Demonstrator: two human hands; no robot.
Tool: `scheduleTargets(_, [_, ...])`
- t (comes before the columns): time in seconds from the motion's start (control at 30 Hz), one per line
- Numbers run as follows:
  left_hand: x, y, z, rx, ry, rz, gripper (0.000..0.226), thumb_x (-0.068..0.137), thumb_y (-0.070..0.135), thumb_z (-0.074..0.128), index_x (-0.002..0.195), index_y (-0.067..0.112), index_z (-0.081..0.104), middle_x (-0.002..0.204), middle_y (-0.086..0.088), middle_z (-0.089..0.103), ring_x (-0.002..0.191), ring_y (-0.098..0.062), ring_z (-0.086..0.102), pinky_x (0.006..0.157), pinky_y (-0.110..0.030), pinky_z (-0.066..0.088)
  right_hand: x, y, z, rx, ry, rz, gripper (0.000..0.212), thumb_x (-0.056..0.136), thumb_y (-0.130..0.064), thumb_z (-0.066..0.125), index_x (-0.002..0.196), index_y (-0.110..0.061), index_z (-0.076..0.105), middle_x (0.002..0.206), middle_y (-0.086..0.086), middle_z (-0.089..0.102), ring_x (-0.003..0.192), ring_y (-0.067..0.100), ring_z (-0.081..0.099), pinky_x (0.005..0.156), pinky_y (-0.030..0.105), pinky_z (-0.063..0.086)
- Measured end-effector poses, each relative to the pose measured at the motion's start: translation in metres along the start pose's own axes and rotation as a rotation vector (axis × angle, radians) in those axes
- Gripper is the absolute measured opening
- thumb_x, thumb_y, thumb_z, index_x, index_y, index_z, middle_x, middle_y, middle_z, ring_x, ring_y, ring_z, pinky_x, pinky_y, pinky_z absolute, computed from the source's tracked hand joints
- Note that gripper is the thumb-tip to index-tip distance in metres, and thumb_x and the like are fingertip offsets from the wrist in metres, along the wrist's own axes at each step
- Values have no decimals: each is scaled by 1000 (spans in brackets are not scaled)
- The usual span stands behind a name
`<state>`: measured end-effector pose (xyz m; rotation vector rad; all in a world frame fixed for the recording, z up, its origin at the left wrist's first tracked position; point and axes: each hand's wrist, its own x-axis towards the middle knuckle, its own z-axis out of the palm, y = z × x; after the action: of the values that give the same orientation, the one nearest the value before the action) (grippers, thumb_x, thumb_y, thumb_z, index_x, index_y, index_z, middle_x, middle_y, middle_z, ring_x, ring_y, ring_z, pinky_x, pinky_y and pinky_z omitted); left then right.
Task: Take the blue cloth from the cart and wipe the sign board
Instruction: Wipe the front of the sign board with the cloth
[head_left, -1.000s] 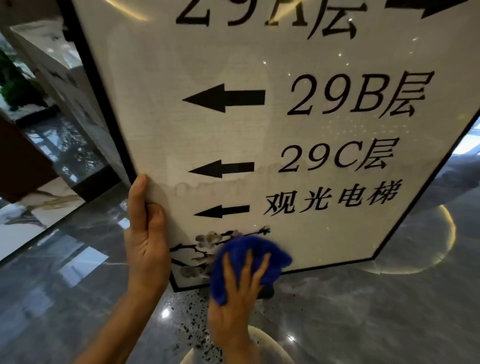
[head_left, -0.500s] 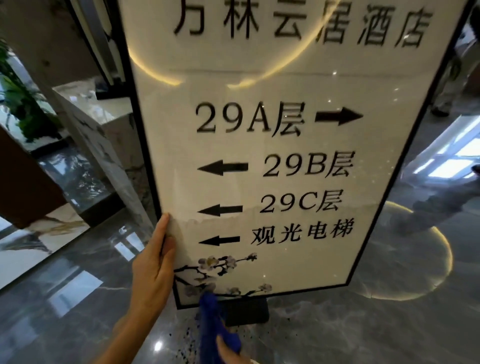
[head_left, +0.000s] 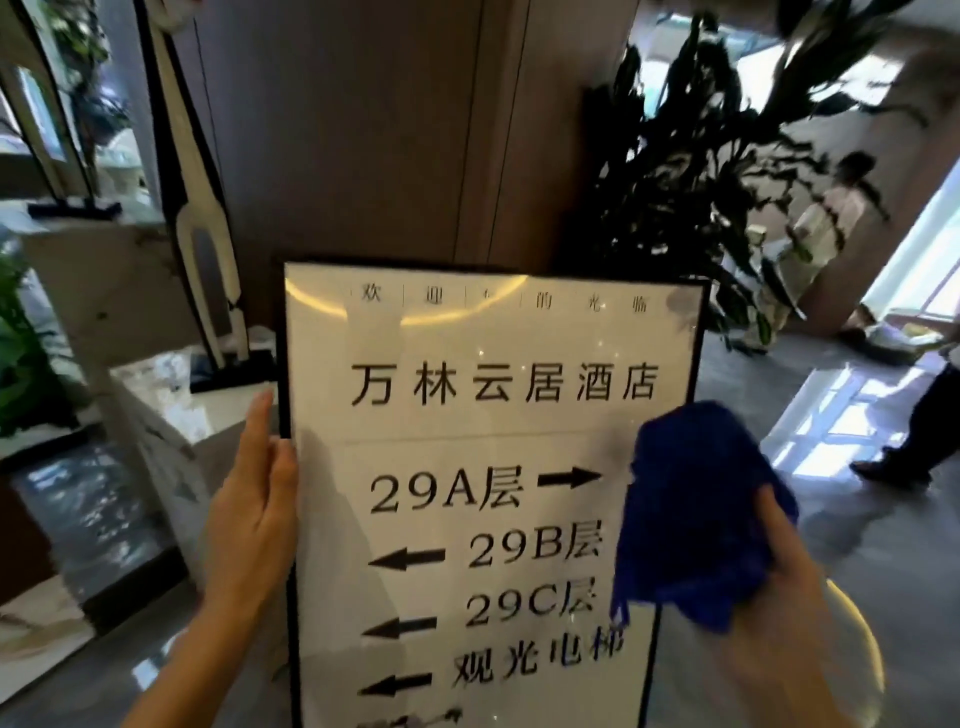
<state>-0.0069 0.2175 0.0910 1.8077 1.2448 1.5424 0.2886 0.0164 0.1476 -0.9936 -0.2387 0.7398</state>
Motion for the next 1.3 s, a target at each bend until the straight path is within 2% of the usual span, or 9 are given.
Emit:
scheduleTargets(0.07, [21,10,9,1,-17,29,53,91,73,25,142,67,12,117,-1,63,86,-17,62,69,-38,52,15,-27,7,-9,-85,-120,48,100,-48,38,91,-28,81,94,2,78,76,14,75,59,32,62])
scheduleTargets(0.23, [33,8,25,22,34,66,49,91,69,23,139,71,10,91,3,57,64,2,51,57,-16,40,59,-39,59,-373,-46,-488,34,87,-58,55,102,-35,75,78,-13,75,69,3,70,54,19,54])
scheduleTargets(0.3, [32,4,27,27,53,69,46,92,68,24,136,74,10,85,8,55,63,4,49,55,-14,39,78,-25,69,-636,-6,-684,54,85,-68,50,132,-42,54,114,-20,67,101,0,64,83,23,53])
scheduleTargets(0.4, [31,2,30,57,53,93,46,99,57,31,134,75,9,80,9,59,59,3,50,59,-18,43,105,-4,89,-1029,-41,-1077,55,99,-40,37,148,-55,15,153,-41,6,150,0,8,124,32,3])
scheduleTargets(0.47, [34,2,31,100,36,99,52,99,46,34,135,75,8,97,9,59,64,9,45,69,-22,44,118,13,100,-1119,95,-1094,58,97,-41,33,151,-45,13,157,-31,-1,153,18,2,121,57,-5])
scheduleTargets(0.63, [36,-5,30,128,14,53,59,100,39,36,134,76,5,103,-17,70,61,12,40,57,-9,30,92,67,158,-1303,98,-1157,64,93,-41,36,154,-37,16,162,-10,10,152,29,4,114,72,1])
scheduleTargets(0.83, [34,-6,27,47,-3,127,56,102,41,36,131,79,6,79,31,45,48,7,55,47,-7,44,27,143,227,-1532,-160,-1344,73,90,-58,32,155,-39,5,166,-10,2,153,31,3,112,71,2])
scheduleTargets(1.03, [35,-7,25,-66,-18,78,53,96,44,34,136,73,15,90,34,46,64,12,61,53,-9,46,27,136,222,-1584,-381,-1466,74,91,-57,40,155,-41,8,166,-13,2,154,24,-1,116,59,-12])
scheduleTargets(1.3, [35,-14,29,-107,-6,25,54,86,71,29,138,71,14,89,29,46,70,5,51,63,-14,36,118,27,118,-1562,-68,-1285,64,94,-49,35,154,-41,14,166,-2,8,154,22,1,119,62,2])
